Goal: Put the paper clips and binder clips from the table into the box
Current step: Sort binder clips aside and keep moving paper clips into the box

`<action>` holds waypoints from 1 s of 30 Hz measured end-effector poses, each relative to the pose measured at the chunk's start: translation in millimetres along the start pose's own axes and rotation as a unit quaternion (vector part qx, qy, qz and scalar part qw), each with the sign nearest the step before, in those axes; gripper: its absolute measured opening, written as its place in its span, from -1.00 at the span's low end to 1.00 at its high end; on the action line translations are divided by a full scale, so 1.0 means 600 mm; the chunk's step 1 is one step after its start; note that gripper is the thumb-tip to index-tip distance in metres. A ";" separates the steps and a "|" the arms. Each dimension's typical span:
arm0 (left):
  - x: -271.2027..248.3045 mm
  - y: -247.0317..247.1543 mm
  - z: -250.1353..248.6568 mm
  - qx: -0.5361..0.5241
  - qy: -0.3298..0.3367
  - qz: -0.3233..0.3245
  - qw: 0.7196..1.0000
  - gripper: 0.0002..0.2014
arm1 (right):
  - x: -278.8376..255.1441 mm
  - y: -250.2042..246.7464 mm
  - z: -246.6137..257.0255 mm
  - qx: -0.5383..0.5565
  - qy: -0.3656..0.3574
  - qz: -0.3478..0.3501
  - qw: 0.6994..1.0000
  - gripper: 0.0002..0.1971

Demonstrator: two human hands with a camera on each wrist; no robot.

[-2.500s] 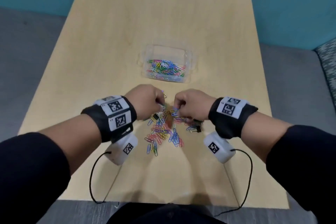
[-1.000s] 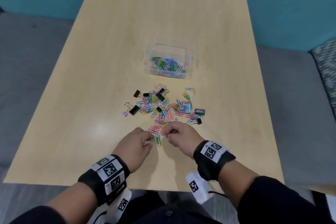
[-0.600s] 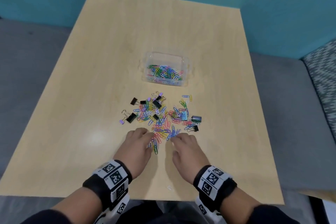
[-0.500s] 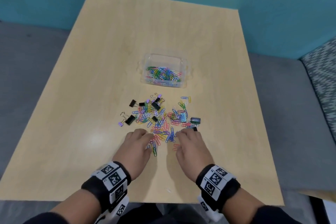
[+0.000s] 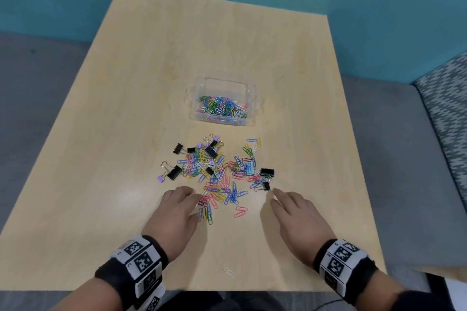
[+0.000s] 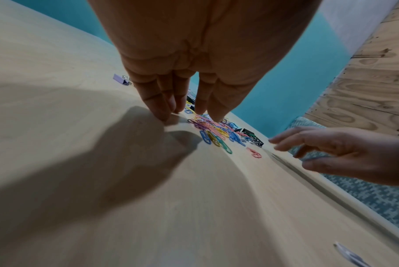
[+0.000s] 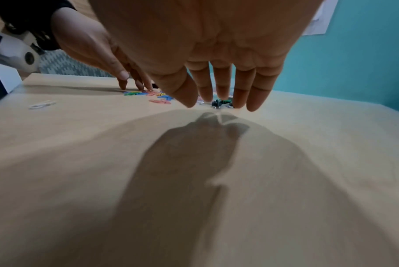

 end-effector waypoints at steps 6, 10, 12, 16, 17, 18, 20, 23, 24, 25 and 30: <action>0.007 -0.002 -0.002 -0.001 -0.002 0.002 1.000 -0.62 | 0.032 0.000 0.035 -0.044 -0.076 0.009 0.996 -0.47; 0.005 0.001 0.003 0.005 0.000 0.002 1.000 -0.63 | 0.002 0.015 0.024 -0.054 -0.094 0.029 0.994 -0.50; 0.003 0.002 0.004 0.008 0.001 0.003 1.000 -0.62 | -0.016 0.020 0.017 -0.050 -0.104 0.042 0.992 -0.50; 0.004 -0.002 0.002 0.002 0.003 -0.004 1.000 -0.63 | -0.039 0.017 -0.005 -0.027 -0.127 0.037 0.991 -0.53; 0.004 -0.003 0.002 0.002 0.003 -0.006 1.000 -0.64 | -0.038 0.015 -0.013 -0.018 -0.124 0.034 0.992 -0.53; 0.004 -0.004 0.002 0.002 0.003 -0.007 1.000 -0.64 | -0.035 0.012 -0.023 -0.009 -0.115 0.027 0.993 -0.54; 0.005 -0.003 0.002 0.002 0.002 -0.007 1.000 -0.63 | -0.023 -0.005 -0.045 0.026 -0.066 -0.002 0.997 -0.63; 0.006 -0.004 0.001 0.005 0.001 -0.006 1.000 -0.63 | -0.006 -0.025 -0.090 0.126 0.094 -0.057 0.986 -0.76; 0.007 -0.005 0.001 0.005 -0.001 -0.007 1.000 -0.63 | -0.001 -0.021 -0.103 0.166 0.149 -0.059 0.973 -0.73; 0.007 -0.006 0.001 0.004 -0.003 -0.008 1.000 -0.63 | 0.004 -0.015 -0.111 0.194 0.190 -0.059 0.961 -0.70; 0.007 -0.005 0.002 0.006 -0.008 -0.001 1.000 -0.64 | 0.043 0.007 -0.111 0.237 0.258 -0.053 0.935 -0.87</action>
Point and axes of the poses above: each hand's wrist, its own x-axis towards the middle knuckle, its own y-axis out of the palm, z = x × y, the point moved 10 cm from there along x, towards the middle knuckle, and after that the axes turned 9 degrees about x, right-handed, at the moved point
